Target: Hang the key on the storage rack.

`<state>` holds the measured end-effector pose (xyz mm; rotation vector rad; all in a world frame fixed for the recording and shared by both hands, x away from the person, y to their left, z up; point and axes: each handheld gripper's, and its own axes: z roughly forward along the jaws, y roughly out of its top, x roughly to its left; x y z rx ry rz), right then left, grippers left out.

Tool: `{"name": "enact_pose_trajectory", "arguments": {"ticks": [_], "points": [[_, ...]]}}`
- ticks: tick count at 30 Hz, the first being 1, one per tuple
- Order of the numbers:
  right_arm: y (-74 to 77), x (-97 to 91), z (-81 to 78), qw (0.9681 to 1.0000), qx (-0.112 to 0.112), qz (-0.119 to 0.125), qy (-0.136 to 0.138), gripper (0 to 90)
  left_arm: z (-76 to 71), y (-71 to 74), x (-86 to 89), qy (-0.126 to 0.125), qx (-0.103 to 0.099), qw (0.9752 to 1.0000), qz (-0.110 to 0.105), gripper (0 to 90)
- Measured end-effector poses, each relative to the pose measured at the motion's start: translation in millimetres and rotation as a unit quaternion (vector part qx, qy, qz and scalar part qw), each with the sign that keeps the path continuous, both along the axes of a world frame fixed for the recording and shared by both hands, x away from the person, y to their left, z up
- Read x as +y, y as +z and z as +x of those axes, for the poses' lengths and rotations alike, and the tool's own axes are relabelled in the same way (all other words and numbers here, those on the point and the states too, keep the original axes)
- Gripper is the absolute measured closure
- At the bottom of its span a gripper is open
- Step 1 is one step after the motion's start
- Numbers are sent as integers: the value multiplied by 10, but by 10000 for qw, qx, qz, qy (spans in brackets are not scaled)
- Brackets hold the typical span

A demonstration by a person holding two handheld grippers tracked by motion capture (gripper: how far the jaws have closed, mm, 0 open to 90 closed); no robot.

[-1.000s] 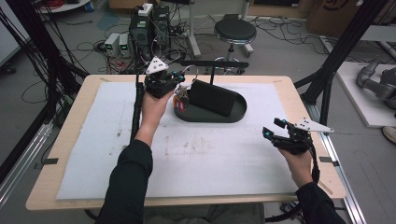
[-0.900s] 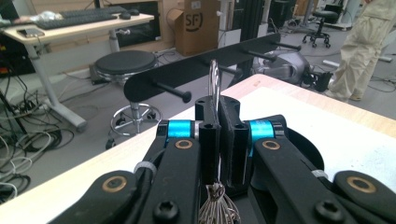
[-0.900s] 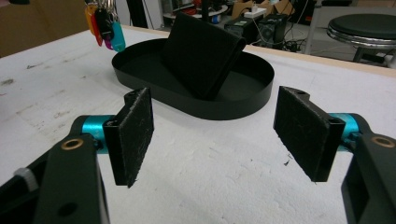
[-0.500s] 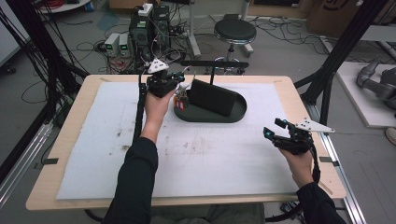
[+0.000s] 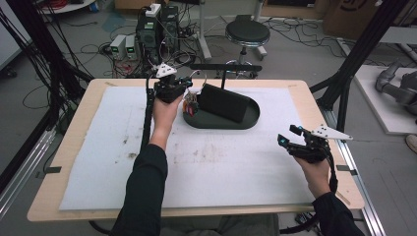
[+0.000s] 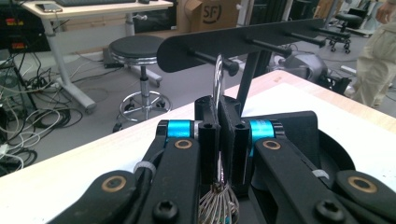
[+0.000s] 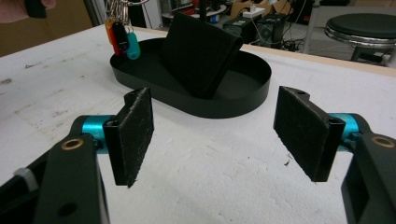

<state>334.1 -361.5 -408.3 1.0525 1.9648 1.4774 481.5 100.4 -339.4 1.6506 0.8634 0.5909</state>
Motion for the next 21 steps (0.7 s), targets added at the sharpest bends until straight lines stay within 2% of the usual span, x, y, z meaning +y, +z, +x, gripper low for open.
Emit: {"name": "enact_pose_trajectory", "arguments": {"ticks": [5, 6, 7, 10, 11, 12, 13, 14, 15, 18, 21], "points": [[-2, 1, 0, 10000, 2, -14, 4, 291, -1, -3, -10, 185, 10, 9998, 91, 842], [-4, 2, 2, 10000, 3, -26, 9, 290, -6, 1, -2, 192, 4, 9998, 95, 797], [-4, 2, 2, 10000, 3, -26, 9, 290, -13, 4, 0, 206, -20, 9997, 93, 797], [-6, 3, 1, 10000, 5, -33, 10, 290, -54, 11, 13, 274, -106, 9992, 286, 712], [-7, 4, 0, 10000, 14, -37, 8, 290, -72, 17, 23, 327, -107, 9989, 319, 655], [-9, 5, 2, 10000, 18, -40, 6, 290, -93, 25, 40, 353, -88, 9988, 332, 562], [-9, 5, 2, 10000, 18, -40, 6, 290, -118, 30, 59, 363, -105, 9988, 301, 562], [-11, 5, 5, 10000, 13, -39, 1, 290, -143, 40, 76, 378, -82, 9988, 296, 517], [-13, 4, 10, 10000, -7, -56, 3, 290, -177, 48, 95, 367, -69, 9989, 292, 474], [-16, 3, 13, 10000, 36, -64, -13, 290, -326, 53, 140, 294, -180, 9985, 423, 435], [-16, -1, 12, 10000, 31, -63, -27, 290, -498, 41, 193, 73, -155, 9987, 486, 384]]}}
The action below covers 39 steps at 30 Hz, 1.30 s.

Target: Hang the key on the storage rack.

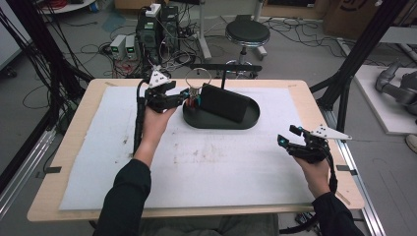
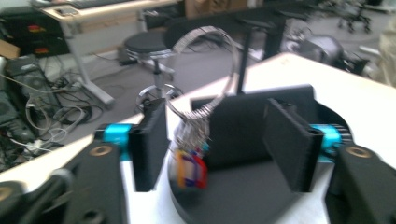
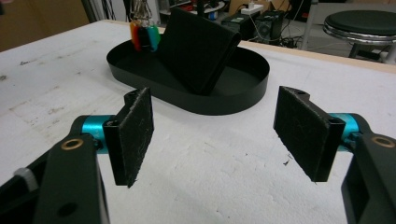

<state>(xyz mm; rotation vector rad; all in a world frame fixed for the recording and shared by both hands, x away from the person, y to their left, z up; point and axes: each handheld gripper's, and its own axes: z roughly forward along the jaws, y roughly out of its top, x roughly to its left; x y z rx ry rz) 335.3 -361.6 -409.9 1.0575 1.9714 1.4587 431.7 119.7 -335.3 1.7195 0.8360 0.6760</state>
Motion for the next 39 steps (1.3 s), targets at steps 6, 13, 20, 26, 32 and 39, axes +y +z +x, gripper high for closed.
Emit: {"name": "enact_pose_trajectory", "arguments": {"ticks": [6, 13, 20, 26, 32, 39], "points": [[-6, -19, -1, 10000, 19, -6, -55, 290, -465, -82, 133, -476, -141, 9987, 89, 311], [-9, -43, -19, 9998, 39, -18, -179, 290, -1011, -384, 374, -630, -366, 9972, 161, 309], [-13, 15, -29, 9996, 98, -139, -231, 290, -1297, -696, 707, -468, -643, 9968, 11, 309], [-9, 46, -81, 9993, 45, -271, -261, 290, -1379, -838, 933, -284, -958, 9944, -358, 313], [-39, -40, -97, 9992, 52, -245, -306, 290, -1340, -788, 939, -172, -815, 9955, -459, 313], [-49, -118, -126, 9992, 32, -213, -339, 290, -1267, -792, 799, -207, -492, 9982, -268, 282]]}}
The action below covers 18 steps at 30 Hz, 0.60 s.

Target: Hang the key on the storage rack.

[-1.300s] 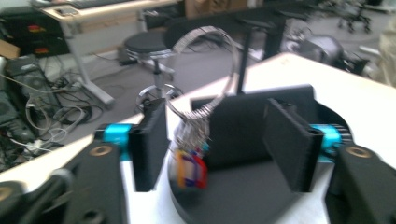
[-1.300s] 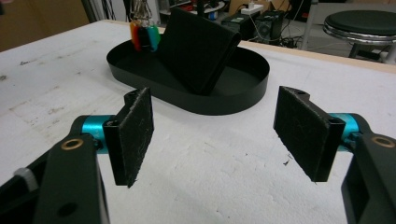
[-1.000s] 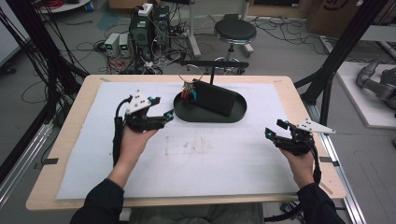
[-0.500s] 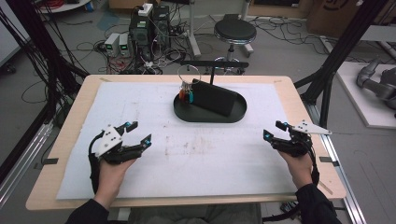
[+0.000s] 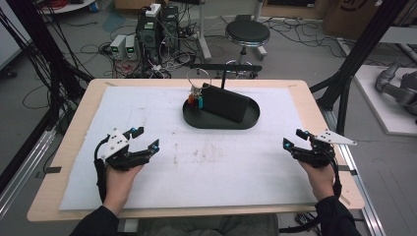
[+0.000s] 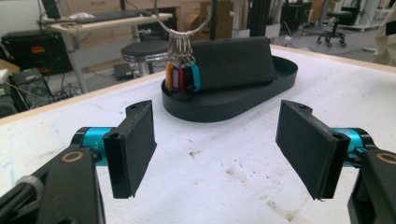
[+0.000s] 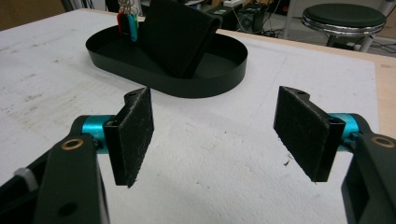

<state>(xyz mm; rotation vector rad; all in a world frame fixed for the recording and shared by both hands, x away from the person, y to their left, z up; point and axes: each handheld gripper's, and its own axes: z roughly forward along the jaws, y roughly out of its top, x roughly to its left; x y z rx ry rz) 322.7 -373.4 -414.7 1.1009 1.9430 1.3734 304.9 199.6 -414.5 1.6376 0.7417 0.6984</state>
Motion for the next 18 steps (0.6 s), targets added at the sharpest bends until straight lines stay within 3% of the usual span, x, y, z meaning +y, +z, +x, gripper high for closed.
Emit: {"name": "enact_pose_trajectory", "arguments": {"ticks": [2, 6, 18], "points": [[-2, -18, -19, 10000, 9, -8, -14, 290, 19, -5, -40, -42, -22, 9999, 143, 271], [-5, -26, -37, 10000, 26, -7, -25, 291, 48, -9, -78, -172, -21, 9998, 113, 270], [-9, -14, -11, 10000, 46, -18, 7, 290, 64, -52, 34, 79, 66, 9999, 127, 253]]}}
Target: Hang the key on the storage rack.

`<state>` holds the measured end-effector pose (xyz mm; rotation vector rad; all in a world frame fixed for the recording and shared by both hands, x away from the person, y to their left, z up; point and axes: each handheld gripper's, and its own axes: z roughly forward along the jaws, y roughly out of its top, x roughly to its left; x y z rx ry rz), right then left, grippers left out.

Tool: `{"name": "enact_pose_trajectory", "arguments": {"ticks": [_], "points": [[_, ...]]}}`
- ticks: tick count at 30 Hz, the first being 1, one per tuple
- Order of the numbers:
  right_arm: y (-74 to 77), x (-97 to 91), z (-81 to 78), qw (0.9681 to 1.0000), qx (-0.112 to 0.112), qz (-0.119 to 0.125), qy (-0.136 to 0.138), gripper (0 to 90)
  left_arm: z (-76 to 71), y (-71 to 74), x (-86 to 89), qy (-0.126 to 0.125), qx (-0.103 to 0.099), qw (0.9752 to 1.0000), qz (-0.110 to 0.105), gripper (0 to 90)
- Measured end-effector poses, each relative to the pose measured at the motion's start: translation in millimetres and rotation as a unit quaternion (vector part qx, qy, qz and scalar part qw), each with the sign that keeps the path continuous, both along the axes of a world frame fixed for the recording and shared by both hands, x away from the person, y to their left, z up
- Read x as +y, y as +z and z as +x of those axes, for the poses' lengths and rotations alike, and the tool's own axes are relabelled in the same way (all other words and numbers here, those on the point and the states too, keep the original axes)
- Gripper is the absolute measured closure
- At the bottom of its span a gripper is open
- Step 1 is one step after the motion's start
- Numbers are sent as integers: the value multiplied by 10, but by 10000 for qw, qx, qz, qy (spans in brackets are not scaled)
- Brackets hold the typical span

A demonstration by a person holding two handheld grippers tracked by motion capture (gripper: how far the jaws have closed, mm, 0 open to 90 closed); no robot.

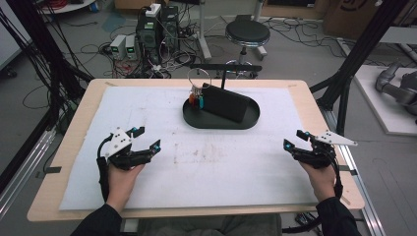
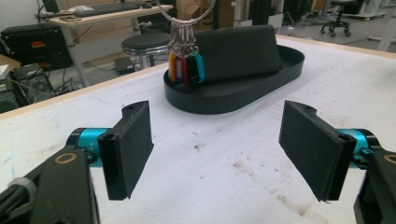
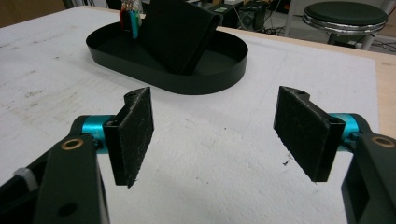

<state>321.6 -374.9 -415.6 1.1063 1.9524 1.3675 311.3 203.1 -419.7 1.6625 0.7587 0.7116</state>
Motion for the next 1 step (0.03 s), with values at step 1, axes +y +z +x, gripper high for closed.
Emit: {"name": "enact_pose_trajectory", "arguments": {"ticks": [1], "points": [[-3, -2, 12, 10000, -14, -14, 16, 290, 2, -5, 17, 37, 11, 10000, -1, 246]]}}
